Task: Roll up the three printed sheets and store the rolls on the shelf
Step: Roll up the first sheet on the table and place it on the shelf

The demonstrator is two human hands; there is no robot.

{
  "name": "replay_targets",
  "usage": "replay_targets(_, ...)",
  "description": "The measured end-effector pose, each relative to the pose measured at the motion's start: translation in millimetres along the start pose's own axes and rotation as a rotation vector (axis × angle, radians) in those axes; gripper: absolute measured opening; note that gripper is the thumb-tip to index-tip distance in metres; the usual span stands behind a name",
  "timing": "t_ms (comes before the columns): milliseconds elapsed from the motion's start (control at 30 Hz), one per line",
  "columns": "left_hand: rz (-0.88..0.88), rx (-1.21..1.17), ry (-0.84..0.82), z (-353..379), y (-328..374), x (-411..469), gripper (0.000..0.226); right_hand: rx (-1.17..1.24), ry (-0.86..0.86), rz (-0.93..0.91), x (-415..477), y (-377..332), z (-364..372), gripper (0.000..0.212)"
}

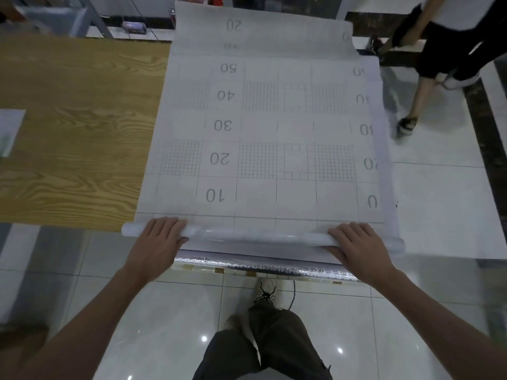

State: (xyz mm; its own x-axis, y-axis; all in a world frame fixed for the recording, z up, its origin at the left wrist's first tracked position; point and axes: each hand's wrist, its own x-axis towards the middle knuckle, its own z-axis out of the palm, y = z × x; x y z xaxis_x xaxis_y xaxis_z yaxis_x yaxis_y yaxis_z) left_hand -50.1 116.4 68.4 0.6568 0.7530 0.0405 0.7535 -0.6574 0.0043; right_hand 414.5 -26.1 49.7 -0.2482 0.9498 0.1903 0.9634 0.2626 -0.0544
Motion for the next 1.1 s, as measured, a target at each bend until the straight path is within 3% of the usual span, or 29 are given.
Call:
replay_targets(200, 0.019, -0.06, -0.043, 1, -5, -2, 0.042, 0.084, -0.131, -0.001, 1, 13, 3, 0.056)
replay_targets(367, -0.007, -0.029, -0.008, 2, 6, 2, 0.05, 0.114, -0.052, -0.017, 6, 16, 0, 0.045)
replay_targets(600, -0.013, -0.043, 0.012, 3, -1, 0, 0.04, 0.018, 0.071, -0.044, 10, 13, -3, 0.044)
replay_targets(733, -0.027, -0.068, 0.042, 7, -7, 3, 0.044, 0.013, 0.063, -0.001, 11, 11, -3, 0.037)
replay_targets(900, -0.001, -0.035, 0.108, 13, -8, 11, 0.04, 0.033, -0.035, 0.125, 9, 6, -5, 0.052)
replay_targets(1100, 0.05, -0.055, 0.122, 14, -7, 13, 0.042, 0.051, -0.008, 0.116, 3, 6, -11, 0.041)
